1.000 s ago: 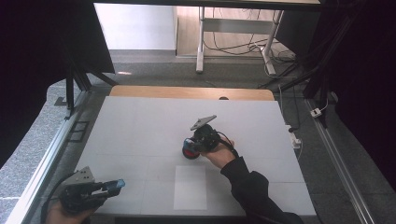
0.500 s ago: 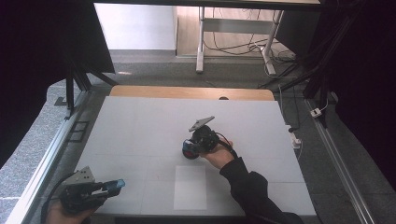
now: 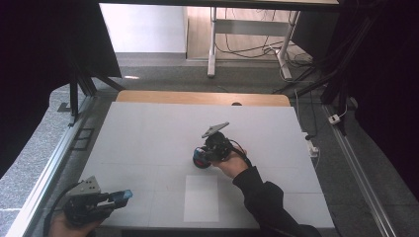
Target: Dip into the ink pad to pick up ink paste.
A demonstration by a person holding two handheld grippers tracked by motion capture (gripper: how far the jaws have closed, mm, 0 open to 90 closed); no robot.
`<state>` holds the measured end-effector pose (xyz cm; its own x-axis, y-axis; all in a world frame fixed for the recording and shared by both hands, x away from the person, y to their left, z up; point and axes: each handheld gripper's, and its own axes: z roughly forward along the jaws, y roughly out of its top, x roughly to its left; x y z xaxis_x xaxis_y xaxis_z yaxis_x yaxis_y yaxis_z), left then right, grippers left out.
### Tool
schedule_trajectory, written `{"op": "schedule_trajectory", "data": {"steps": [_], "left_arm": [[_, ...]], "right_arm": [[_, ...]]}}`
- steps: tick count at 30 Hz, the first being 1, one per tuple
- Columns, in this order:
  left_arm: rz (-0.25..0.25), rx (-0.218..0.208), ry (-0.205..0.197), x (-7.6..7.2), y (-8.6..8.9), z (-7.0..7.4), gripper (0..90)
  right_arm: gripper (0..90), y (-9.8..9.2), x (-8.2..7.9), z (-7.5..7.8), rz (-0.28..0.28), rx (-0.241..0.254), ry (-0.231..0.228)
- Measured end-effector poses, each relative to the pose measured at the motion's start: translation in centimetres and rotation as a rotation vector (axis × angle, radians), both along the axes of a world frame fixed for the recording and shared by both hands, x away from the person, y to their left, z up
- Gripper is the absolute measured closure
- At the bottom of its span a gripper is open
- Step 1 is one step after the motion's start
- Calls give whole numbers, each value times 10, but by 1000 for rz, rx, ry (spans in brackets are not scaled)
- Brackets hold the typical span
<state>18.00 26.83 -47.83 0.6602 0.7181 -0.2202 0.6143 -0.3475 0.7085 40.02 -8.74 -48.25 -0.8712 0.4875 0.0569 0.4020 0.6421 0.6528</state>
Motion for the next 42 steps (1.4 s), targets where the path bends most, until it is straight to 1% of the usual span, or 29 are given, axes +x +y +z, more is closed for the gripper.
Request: {"op": "schedule_trajectory", "data": {"steps": [1,5,7,9,11,15,17,19,22,25,27,29,31,35,40,42], "left_arm": [[0,1,0,0,0,0,685],[-1,2,0,0,0,0,686],[0,3,0,0,0,0,685],[-1,2,0,0,0,0,685],[-2,3,0,0,0,0,685],[-3,4,2,0,-1,0,685],[-3,6,2,0,-1,0,685],[-4,6,2,0,-1,0,685],[-4,7,2,0,-1,0,686],[-5,6,3,0,-1,0,686],[-5,6,3,0,-1,0,686],[-2,6,2,0,-1,0,685],[-2,7,2,0,-1,0,686],[-3,5,2,0,-1,0,685],[-4,5,4,0,-1,0,686],[-5,4,6,0,0,0,686]], "right_arm": [[717,-1,1,0,-1,2,7],[717,-5,5,-2,-11,41,44],[717,-6,6,-2,-12,43,48],[717,-5,5,-2,-8,40,40],[717,-3,3,-1,-4,21,23],[717,2,-3,0,4,-19,-28],[717,3,-5,0,3,-31,-39],[717,3,-5,0,4,-25,-40],[716,1,-4,-1,1,-10,-25],[717,-3,0,-2,-5,22,3],[717,-7,3,-4,-14,51,33],[716,-9,5,-5,-19,70,47],[716,-9,4,-5,-17,69,41],[716,-5,1,-3,-3,38,8],[715,-3,-1,-2,-2,14,-6],[715,-2,-1,-1,2,14,-10]]}}
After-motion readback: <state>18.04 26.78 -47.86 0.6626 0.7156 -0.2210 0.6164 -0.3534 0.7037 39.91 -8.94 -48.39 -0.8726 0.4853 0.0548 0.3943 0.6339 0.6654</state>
